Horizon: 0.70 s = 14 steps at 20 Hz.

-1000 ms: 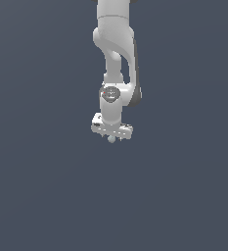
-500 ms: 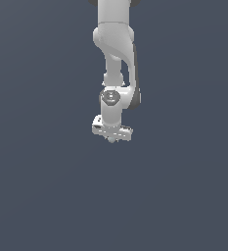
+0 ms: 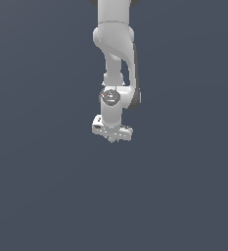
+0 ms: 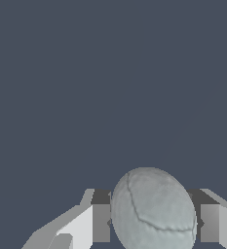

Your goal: Pick up the object and move it to a goal position.

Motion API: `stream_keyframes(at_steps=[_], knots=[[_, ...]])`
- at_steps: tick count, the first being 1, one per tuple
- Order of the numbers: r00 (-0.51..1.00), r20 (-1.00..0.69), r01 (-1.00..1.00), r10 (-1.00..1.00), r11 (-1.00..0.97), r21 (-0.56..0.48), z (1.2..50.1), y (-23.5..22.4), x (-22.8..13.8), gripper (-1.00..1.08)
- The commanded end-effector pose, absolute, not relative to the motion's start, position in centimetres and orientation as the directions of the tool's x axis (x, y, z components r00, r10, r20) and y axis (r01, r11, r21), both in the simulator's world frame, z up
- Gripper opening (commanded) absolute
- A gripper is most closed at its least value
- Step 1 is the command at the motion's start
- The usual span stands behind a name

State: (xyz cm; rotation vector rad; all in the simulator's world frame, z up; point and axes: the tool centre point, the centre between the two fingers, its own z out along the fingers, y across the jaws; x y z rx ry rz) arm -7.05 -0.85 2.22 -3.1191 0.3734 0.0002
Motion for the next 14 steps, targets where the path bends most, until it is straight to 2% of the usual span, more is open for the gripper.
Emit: stream_keyframes(at_steps=[1, 8, 14], knots=[[0.972, 0.001, -0.236, -0.236, -0.972, 0.000, 2.5, -0.7, -7.1, -1.00], [0.972, 0.001, -0.236, -0.236, -0.972, 0.000, 5.0, 0.5, -7.4, -1.00], [0.972, 0.001, -0.236, -0.236, -0.972, 0.000, 9.1, 2.5, -8.0, -1.00]])
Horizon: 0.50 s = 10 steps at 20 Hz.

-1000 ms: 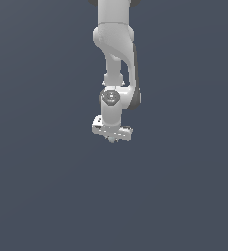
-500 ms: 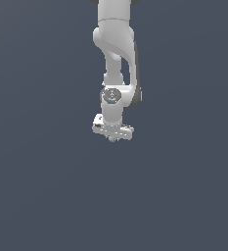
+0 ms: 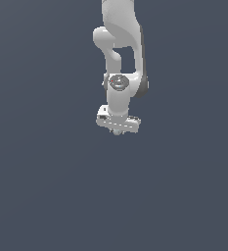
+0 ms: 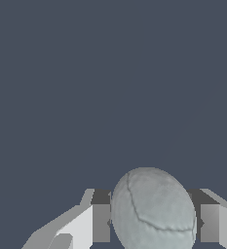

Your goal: Pick up the object and move it to a goal position.

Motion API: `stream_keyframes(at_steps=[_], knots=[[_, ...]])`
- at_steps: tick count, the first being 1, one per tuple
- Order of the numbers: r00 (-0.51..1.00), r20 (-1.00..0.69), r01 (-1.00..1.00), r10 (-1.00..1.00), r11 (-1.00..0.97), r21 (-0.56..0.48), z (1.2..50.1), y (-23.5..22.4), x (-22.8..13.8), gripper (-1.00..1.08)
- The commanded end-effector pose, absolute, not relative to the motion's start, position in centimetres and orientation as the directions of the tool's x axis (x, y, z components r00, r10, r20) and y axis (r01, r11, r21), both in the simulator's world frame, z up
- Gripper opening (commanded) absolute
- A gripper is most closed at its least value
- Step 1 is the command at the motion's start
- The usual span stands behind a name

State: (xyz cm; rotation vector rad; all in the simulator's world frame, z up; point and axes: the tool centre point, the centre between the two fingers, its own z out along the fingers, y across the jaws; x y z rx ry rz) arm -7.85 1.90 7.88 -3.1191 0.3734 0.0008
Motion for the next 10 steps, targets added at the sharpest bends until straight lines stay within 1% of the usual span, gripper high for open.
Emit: stream_keyframes(at_steps=[1, 10], knots=[[0.972, 0.001, -0.236, -0.236, -0.972, 0.000, 9.9, 2.9, -8.1, -1.00], [0.972, 0.001, -0.236, -0.236, -0.972, 0.001, 19.2, 7.2, -9.3, -1.00]])
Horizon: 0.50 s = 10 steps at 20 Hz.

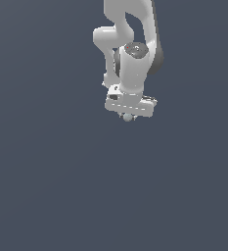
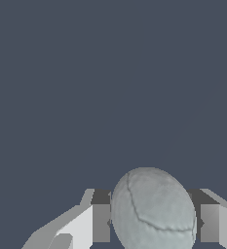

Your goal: Pick up the object and move it to a goal position.

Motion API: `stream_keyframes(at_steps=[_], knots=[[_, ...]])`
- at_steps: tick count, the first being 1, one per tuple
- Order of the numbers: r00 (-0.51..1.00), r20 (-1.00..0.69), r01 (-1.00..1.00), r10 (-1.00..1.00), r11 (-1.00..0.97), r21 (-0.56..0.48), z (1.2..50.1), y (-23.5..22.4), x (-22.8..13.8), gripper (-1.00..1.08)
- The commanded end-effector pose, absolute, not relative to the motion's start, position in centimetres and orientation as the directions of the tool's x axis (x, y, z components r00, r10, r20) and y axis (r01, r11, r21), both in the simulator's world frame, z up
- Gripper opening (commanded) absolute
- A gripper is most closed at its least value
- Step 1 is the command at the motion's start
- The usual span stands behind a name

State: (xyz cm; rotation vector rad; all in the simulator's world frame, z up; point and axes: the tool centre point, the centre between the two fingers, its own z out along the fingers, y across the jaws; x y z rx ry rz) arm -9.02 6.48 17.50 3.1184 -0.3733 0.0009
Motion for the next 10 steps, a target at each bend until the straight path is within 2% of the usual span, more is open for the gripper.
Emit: stream_keyframes(at_steps=[1, 10], knots=[[0.972, 0.001, -0.236, -0.236, -0.972, 0.002, 20.2, 7.7, -9.4, -1.00], [0.972, 0.001, -0.236, -0.236, -0.972, 0.002, 28.2, 11.6, -10.2, -1.00]])
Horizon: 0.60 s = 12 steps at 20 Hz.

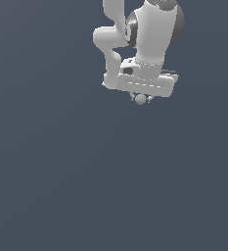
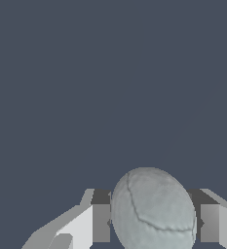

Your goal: Pick up the object and move it to a goal position.

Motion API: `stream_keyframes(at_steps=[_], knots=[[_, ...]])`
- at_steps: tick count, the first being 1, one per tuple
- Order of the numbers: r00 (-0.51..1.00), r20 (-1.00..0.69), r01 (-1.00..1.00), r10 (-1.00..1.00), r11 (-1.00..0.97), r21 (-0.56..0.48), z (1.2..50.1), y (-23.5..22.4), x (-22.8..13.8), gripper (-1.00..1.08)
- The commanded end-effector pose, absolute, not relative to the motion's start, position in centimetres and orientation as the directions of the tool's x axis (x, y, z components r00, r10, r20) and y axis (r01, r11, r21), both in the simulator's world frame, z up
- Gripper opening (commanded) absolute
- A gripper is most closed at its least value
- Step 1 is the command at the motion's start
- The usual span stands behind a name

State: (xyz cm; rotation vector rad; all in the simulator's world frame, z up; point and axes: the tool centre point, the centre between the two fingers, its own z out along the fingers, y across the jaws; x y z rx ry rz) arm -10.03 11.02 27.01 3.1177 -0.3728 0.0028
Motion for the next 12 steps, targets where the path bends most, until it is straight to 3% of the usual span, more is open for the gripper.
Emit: stream_keyframes(at_steps=[1, 12], knots=[[0.972, 0.001, -0.236, -0.236, -0.972, 0.002, 28.9, 11.9, -10.2, -1.00], [0.972, 0.000, -0.236, -0.236, -0.972, 0.000, 32.9, 13.9, -10.4, -1.00]])
